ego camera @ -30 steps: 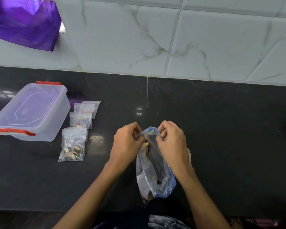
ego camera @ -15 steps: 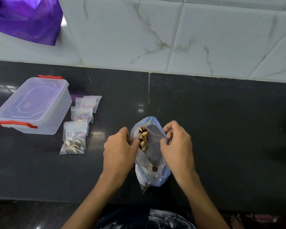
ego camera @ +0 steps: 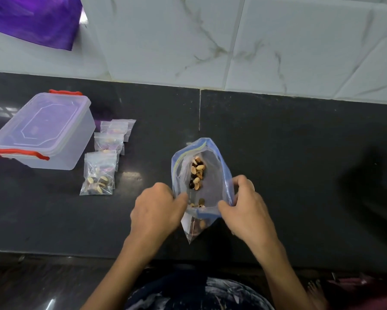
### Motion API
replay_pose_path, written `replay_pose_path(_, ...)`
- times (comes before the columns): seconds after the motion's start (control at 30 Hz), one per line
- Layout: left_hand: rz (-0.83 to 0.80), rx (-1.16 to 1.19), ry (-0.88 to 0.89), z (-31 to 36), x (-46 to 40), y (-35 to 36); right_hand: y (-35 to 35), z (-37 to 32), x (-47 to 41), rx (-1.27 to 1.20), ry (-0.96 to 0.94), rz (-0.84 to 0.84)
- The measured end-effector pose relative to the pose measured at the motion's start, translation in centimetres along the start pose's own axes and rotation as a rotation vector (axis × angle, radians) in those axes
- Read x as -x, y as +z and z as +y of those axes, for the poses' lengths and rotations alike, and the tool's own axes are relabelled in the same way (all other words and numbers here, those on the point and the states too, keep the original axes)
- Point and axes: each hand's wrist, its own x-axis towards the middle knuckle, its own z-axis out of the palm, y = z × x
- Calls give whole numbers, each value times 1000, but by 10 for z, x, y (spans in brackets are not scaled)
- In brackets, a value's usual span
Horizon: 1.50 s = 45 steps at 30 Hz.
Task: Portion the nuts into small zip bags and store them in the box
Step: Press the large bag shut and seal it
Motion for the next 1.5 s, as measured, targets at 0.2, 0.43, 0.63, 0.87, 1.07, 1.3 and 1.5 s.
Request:
replay_pose_path(0.2, -45, 46, 64, 6, 17, 9, 2, -2, 3, -360, 156, -353)
replay_pose_path(0.43, -30, -9, 48, -5, 20, 10, 10, 8, 8, -148, 119, -161)
replay_pose_path(0.63, 48, 84, 31, -9, -1, -13, -17, 1, -9, -338, 209, -297)
replay_pose_path(0.87, -707, 816, -276, -2, -89, -8, -18, -13, -77, -584, 383, -377)
replay_pose_path(1.07, -907, 858, -143, -12, -111, -2, -19, -15, -86, -825, 343, -586)
replay_pose_path(1.3, -931, 919, -98, -9, -107, -6, -23, -12, -87, -834, 248, -564)
replay_pose_path(1.5, 14, 377, 313, 7, -86, 4, -4, -18, -84, -226, -2, -54)
